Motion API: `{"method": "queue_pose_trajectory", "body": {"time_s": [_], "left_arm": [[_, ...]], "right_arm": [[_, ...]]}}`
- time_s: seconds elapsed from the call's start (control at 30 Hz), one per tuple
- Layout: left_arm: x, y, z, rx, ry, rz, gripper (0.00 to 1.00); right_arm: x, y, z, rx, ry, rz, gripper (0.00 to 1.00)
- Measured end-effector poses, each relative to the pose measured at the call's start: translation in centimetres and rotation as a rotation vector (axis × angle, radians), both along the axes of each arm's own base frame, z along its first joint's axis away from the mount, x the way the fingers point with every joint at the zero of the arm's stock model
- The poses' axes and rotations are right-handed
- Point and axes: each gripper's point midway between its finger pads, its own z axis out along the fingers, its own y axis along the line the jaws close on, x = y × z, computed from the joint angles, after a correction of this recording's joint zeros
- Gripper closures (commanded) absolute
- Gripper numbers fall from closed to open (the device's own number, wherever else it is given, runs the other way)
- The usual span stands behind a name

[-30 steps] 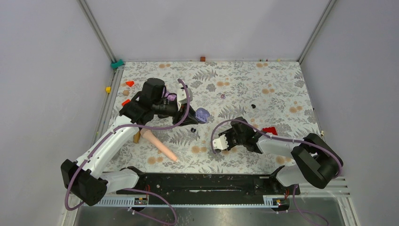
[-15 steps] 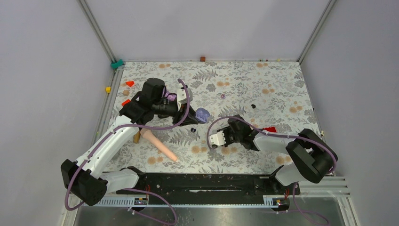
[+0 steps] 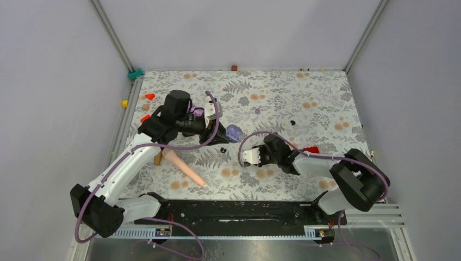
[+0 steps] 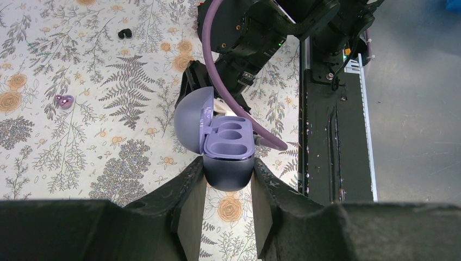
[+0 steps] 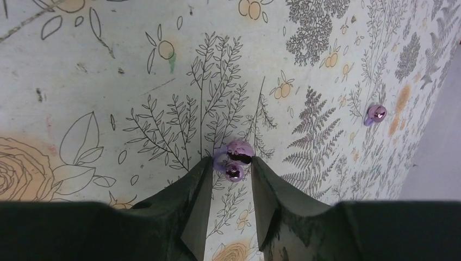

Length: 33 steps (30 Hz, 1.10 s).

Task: Insert the wireless bluetooth earbuds into the charging case
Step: Adjust the earbud at the center of the board.

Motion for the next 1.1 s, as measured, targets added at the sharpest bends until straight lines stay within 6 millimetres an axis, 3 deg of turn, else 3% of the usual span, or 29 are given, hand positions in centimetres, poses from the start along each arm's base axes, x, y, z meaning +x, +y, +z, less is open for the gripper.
{"method": "queue_pose_trajectory", "body": {"time_s": [0.53, 0.83, 1.1], "left_arm": [[0.0, 0.0, 0.0, 0.0, 0.0, 0.0, 0.98], [0.0, 0.0, 0.0, 0.0, 0.0, 0.0, 0.97], [0.0, 0.0, 0.0, 0.0, 0.0, 0.0, 0.98]], "right_arm": [[1.2, -0.7, 0.7, 0.035, -0.028, -0.129, 0.55], [0.7, -0.6, 0.6, 0.051, -0.001, -0.13, 0.55], [-0.4, 0.3, 2.1, 0.145, 0.051, -0.084, 0.55]]}}
